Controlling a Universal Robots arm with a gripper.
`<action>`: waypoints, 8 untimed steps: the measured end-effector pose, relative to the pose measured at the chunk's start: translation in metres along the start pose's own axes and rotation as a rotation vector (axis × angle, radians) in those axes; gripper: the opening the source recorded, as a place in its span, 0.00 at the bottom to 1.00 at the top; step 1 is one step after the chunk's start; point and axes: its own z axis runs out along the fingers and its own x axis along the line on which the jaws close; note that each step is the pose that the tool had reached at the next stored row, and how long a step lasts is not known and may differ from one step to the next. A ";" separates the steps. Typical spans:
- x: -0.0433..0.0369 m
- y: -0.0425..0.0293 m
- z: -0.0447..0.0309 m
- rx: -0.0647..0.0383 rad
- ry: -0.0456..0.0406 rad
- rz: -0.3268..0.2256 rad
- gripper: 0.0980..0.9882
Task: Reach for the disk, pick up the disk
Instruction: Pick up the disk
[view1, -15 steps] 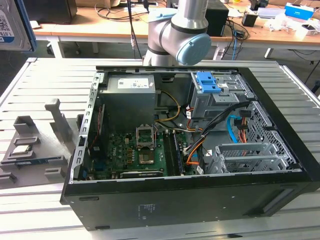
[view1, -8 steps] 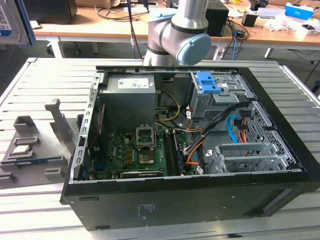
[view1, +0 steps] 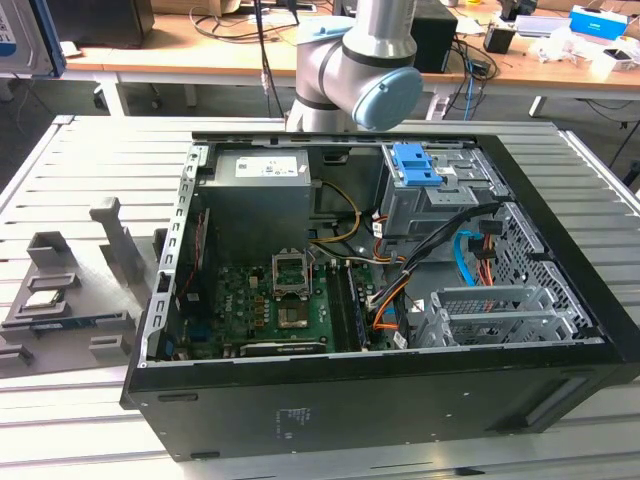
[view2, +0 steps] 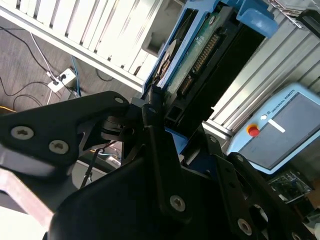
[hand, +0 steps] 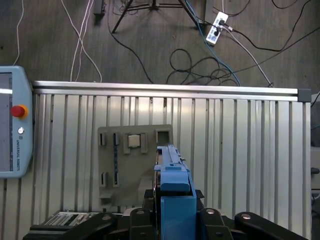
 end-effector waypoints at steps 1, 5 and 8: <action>0.0001 -0.0005 -0.0071 -0.002 -0.0001 0.000 0.30; 0.0005 -0.0143 -0.0151 -0.006 0.0000 0.000 0.30; 0.0009 -0.0248 -0.0157 -0.006 0.0005 0.000 0.30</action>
